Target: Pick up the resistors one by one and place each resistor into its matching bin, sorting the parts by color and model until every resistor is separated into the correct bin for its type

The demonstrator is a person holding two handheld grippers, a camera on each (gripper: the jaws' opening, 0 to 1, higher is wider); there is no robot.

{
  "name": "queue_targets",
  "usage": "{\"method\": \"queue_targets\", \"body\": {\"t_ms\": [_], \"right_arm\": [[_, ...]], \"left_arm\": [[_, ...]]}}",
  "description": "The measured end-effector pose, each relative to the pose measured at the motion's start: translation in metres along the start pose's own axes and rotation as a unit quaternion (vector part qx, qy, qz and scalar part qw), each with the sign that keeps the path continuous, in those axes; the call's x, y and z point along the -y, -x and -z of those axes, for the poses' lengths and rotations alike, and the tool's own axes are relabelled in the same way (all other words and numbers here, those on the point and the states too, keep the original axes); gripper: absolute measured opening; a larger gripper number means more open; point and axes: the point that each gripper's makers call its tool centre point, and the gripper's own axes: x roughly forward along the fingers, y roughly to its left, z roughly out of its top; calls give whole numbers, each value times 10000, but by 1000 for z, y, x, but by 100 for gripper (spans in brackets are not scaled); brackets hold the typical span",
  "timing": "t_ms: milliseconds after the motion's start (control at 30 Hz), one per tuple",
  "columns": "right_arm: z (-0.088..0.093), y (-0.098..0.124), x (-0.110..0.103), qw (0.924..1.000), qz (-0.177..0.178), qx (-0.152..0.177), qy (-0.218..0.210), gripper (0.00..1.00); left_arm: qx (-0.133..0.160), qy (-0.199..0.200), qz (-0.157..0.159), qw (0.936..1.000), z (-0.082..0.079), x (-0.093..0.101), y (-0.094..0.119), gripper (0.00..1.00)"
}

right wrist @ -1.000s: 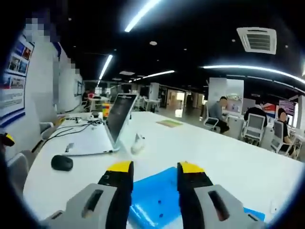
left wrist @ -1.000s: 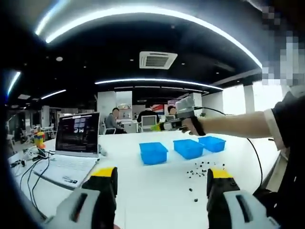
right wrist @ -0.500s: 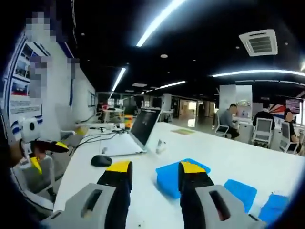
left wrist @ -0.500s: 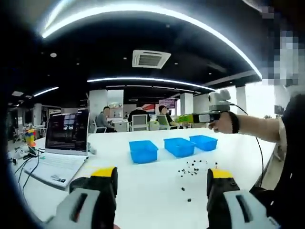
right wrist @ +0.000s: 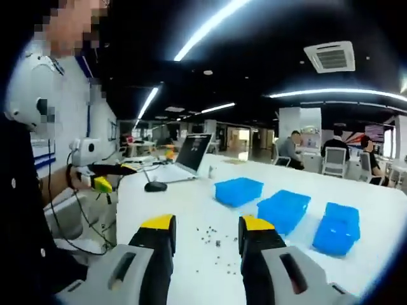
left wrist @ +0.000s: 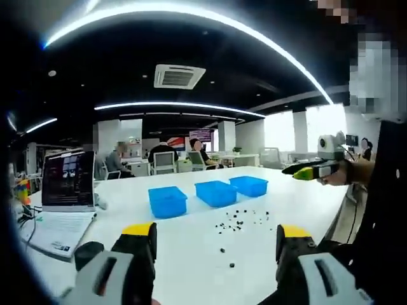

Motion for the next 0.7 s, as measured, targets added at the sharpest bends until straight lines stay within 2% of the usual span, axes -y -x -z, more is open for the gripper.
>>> {"method": "queue_targets", "body": {"t_ms": [133,367,533,700], "right_arm": [[4,28,4,9989,421,57,-200,40],[14,52,2,9978,628,-120,-151,40],[13,54,2,9980,587,-228,-74,39],[14,45,-4,9981,262,-557,45,38]], "left_arm": [[-29,-25,149,9999,1,7,0,77],[-63,-95,257,9996,-1,13,-2,77],[-63,-130,340,9993,-1,18,-1,77],[-151,-190,448,9987,3,25,0,77]]}}
